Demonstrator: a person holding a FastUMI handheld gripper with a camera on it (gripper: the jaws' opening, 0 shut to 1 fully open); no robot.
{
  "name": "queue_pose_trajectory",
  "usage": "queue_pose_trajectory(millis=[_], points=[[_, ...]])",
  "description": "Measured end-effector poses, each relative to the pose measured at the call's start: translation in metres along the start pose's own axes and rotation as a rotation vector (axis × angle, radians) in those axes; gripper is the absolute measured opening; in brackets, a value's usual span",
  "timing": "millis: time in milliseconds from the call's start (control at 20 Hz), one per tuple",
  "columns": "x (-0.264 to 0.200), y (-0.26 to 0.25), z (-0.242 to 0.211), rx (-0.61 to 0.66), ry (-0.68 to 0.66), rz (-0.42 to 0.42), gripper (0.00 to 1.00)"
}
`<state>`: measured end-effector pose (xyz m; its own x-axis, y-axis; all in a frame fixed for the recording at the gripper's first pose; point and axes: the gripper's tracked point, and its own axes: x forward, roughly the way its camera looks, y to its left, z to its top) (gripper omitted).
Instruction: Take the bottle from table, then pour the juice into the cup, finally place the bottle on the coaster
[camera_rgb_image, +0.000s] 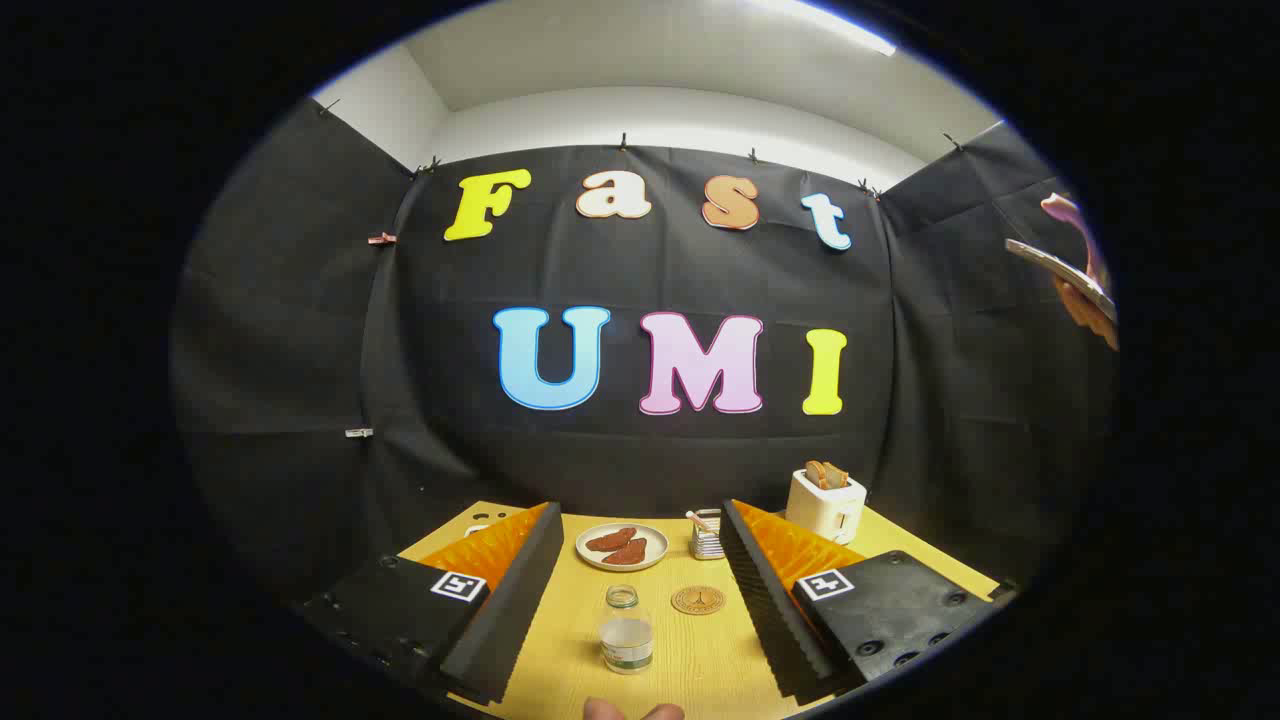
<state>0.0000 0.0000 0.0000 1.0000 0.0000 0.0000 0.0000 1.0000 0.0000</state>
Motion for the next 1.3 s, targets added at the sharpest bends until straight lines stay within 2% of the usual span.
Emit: queue_pose_trajectory(millis=[900, 1300], points=[[-0.005, 0.008, -0.034, -0.026, 0.025, 0.015, 0.96], [-0.001, 0.007, -0.097, -0.017, 0.044, -0.006, 0.96]])
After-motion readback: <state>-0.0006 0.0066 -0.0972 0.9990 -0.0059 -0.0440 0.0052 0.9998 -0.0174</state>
